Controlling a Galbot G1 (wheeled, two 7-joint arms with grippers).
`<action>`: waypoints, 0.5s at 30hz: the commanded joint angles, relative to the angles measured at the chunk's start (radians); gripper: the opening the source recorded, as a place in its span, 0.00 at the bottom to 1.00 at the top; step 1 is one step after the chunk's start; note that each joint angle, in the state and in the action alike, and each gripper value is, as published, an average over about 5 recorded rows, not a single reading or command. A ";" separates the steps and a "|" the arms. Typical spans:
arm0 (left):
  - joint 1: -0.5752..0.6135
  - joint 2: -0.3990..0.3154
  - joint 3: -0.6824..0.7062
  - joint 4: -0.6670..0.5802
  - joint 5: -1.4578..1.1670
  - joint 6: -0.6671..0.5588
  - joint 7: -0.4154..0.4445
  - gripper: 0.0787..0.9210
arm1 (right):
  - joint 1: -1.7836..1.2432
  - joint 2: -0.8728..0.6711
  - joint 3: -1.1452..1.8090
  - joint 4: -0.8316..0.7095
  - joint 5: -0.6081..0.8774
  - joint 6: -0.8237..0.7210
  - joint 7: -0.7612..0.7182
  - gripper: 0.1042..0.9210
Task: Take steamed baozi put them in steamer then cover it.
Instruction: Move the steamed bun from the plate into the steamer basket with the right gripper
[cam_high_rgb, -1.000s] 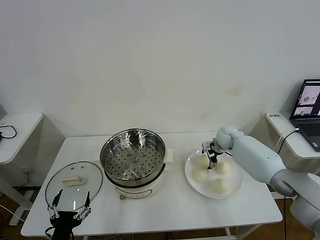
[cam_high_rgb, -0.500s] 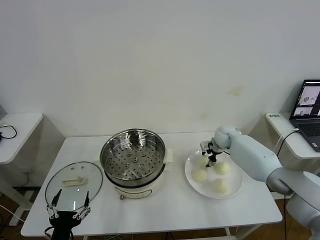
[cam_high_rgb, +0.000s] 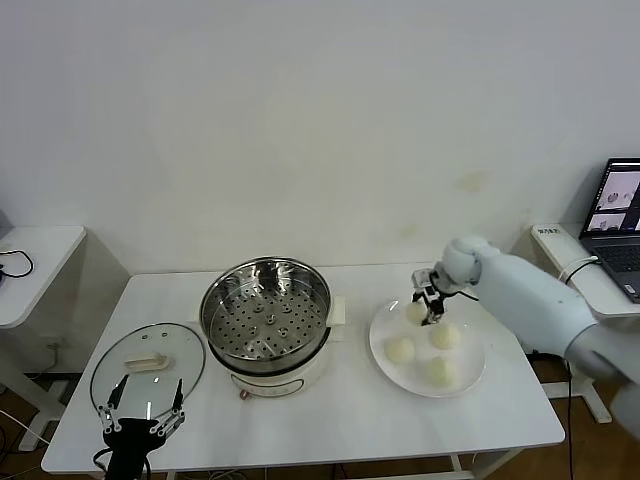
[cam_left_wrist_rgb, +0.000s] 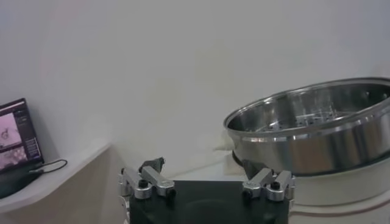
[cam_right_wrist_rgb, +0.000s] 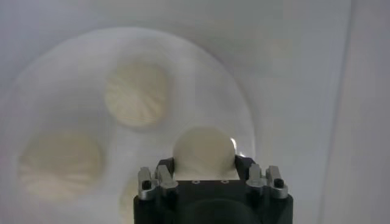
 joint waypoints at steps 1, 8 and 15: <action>-0.001 0.004 0.001 0.002 -0.001 0.001 0.001 0.88 | 0.149 -0.079 -0.072 0.123 0.136 -0.017 -0.008 0.64; -0.012 0.022 -0.002 0.000 -0.013 0.008 0.004 0.88 | 0.363 0.006 -0.193 0.137 0.286 -0.036 0.013 0.64; -0.014 0.037 -0.009 0.013 -0.026 0.009 0.004 0.88 | 0.450 0.192 -0.253 0.085 0.362 -0.023 0.058 0.64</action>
